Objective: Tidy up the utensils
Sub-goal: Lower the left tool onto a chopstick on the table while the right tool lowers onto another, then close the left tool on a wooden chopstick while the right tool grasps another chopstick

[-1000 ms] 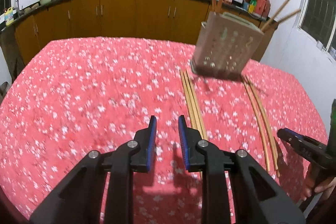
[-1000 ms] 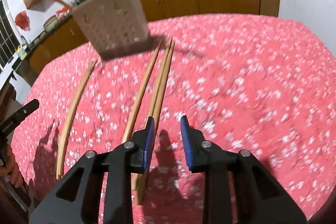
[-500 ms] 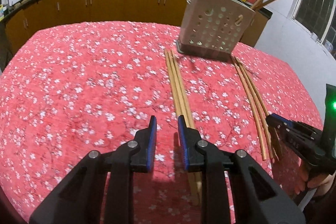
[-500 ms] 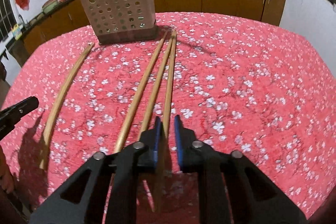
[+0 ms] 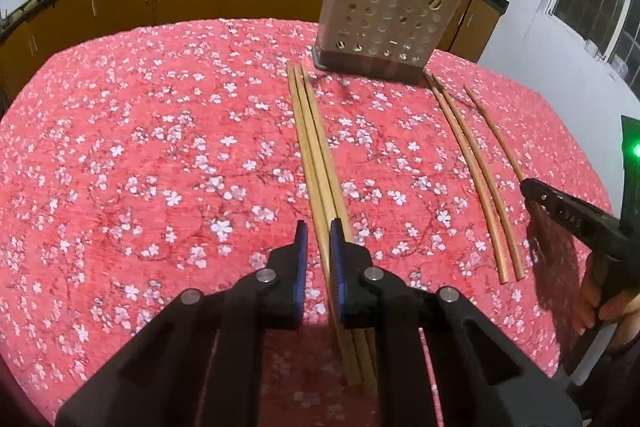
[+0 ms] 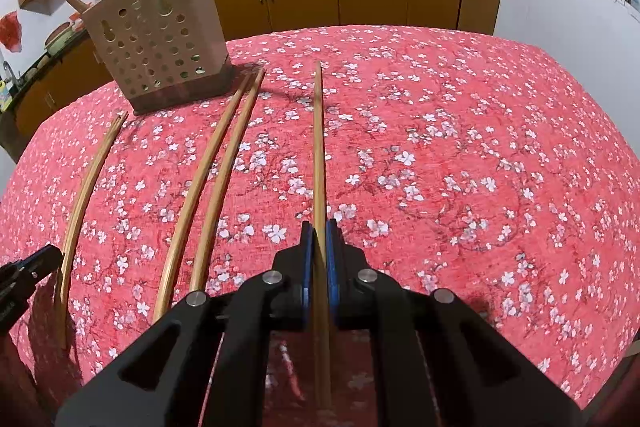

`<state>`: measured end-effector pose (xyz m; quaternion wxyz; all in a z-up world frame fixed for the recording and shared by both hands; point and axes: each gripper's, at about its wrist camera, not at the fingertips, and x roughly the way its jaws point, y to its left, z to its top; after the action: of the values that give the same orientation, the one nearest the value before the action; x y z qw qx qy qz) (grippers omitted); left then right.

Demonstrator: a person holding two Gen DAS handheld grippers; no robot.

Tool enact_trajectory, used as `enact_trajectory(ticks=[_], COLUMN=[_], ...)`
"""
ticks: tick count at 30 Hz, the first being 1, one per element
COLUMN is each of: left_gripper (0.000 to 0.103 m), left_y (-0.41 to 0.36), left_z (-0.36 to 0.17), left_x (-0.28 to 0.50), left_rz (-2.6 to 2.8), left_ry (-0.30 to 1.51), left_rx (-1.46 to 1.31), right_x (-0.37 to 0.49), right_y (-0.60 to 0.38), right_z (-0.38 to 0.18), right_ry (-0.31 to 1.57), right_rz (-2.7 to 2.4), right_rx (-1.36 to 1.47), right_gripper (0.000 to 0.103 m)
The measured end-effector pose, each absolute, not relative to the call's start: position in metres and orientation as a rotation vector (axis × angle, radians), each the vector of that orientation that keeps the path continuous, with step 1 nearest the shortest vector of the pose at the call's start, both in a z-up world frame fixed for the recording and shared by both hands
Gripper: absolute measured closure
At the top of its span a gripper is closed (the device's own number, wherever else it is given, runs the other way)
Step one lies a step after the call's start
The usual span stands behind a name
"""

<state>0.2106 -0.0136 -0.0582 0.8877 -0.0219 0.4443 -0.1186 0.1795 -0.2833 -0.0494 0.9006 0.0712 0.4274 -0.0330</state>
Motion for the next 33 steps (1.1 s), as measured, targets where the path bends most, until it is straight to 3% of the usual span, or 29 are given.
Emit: enact_trajectory(ticks=[11,15,33], left_gripper=[0.09,0.095,0.095], left_y=[-0.023,-0.02,0.033], left_z=[-0.062,-0.063,-0.062], left_x=[0.209,0.215,0.258], left_rz=[-0.219,-0.193,-0.101], left_ry=[0.935,0.935,0.889], left_rx=[0.017,0.007,-0.047], right_x=[0.171,0.169,0.206], right_y=[-0.277,-0.275,-0.294], right_z=[-0.048,-0.048,-0.052], right_ry=[0.886,0.882,0.854], right_rz=[-0.046,-0.041,-0.06], right_rx=[0.141,0.121,0.146], right_gripper=[0.095,0.095,0.095])
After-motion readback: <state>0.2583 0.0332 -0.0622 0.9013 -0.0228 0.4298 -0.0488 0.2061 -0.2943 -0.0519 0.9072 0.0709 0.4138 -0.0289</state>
